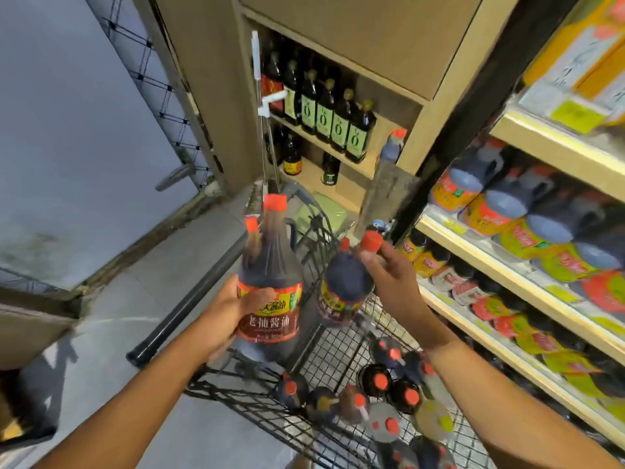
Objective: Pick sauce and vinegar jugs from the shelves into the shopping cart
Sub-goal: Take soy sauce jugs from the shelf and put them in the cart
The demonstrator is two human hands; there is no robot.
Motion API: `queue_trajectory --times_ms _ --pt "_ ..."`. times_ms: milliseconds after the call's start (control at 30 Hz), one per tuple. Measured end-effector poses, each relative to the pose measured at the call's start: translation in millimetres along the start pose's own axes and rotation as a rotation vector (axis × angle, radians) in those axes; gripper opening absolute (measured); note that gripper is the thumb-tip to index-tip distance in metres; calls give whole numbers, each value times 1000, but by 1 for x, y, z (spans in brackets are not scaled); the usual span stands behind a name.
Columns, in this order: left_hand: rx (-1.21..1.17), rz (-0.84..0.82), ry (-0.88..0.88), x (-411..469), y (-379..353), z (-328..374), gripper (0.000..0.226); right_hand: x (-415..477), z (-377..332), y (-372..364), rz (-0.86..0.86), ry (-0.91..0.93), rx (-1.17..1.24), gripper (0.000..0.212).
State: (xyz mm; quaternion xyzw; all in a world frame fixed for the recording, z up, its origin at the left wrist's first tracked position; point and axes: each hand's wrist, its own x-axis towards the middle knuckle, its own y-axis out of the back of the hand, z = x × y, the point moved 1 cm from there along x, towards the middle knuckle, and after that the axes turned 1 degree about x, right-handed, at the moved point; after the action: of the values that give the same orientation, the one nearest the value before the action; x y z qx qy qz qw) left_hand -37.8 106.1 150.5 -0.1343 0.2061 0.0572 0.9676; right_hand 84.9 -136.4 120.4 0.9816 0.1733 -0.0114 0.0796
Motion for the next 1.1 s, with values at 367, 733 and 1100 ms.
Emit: queue_trajectory --times_ms 367,733,1100 --pt "-189 -222 -42 6 -66 52 85 2 -135 57 298 69 133 26" --pt "-30 -443 23 -12 -180 45 47 -87 -169 151 477 1 281 34" --pt "5 -690 166 -81 -339 -14 116 -293 -149 272 769 -14 369 46"
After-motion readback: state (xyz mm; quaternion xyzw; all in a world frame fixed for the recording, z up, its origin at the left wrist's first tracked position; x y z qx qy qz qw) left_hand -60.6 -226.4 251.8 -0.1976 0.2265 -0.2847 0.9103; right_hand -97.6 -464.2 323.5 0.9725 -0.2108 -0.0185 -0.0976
